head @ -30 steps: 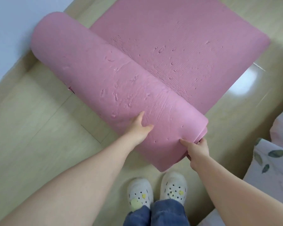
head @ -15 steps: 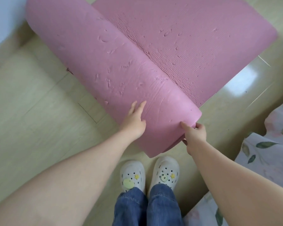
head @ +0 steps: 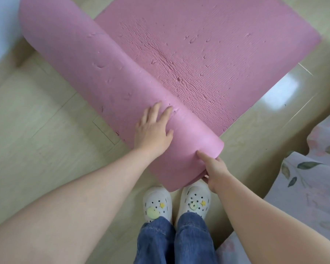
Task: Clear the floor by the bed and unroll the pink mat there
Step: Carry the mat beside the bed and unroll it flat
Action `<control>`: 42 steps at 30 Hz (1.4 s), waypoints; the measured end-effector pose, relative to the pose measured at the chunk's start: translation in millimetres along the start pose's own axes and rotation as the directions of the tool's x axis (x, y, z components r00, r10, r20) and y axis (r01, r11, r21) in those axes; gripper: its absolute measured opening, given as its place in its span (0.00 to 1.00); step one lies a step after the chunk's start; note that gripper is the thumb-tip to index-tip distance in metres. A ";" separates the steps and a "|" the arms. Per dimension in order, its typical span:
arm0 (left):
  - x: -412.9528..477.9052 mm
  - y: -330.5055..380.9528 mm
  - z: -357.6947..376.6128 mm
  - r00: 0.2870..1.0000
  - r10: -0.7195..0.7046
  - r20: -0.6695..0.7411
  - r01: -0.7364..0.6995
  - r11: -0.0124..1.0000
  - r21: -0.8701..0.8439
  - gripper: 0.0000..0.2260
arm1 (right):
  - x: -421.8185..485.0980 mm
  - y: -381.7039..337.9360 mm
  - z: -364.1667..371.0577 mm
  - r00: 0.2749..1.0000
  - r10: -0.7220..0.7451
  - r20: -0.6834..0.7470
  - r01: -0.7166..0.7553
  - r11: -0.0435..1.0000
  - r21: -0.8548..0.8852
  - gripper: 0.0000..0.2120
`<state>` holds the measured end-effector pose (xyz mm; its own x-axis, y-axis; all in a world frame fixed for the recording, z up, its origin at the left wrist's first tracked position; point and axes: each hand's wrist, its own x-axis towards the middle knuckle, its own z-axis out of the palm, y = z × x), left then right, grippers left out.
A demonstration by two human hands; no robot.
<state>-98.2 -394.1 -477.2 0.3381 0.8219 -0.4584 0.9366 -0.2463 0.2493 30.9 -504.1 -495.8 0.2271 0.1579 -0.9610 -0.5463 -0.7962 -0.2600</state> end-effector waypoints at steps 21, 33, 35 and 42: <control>-83.4 -117.4 2.0 0.914 0.187 0.361 -0.318 0.882 0.347 0.22 | -36.1 131.1 70.1 0.989 0.000 -0.148 0.017 0.993 0.117 0.15; -136.1 -204.5 28.4 0.829 0.139 0.541 -0.403 0.820 0.407 0.27 | -55.9 255.6 134.1 0.991 0.050 -0.121 -0.019 0.969 0.247 0.18; -140.7 -218.2 38.2 0.784 0.063 0.618 -0.326 0.888 0.324 0.35 | -53.1 262.3 137.6 0.990 0.015 -0.143 0.024 0.962 0.271 0.20; -188.2 -252.0 40.3 0.853 0.034 0.521 -0.230 0.921 0.315 0.31 | -61.0 287.2 152.9 0.990 0.040 -0.136 -0.012 0.979 0.203 0.08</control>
<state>-394.2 -507.4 -488.2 0.3685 0.4247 -0.8269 0.8139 -0.5773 0.0662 -263.1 -653.1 -526.4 0.3123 0.0449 -0.9489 -0.7011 -0.6632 -0.2621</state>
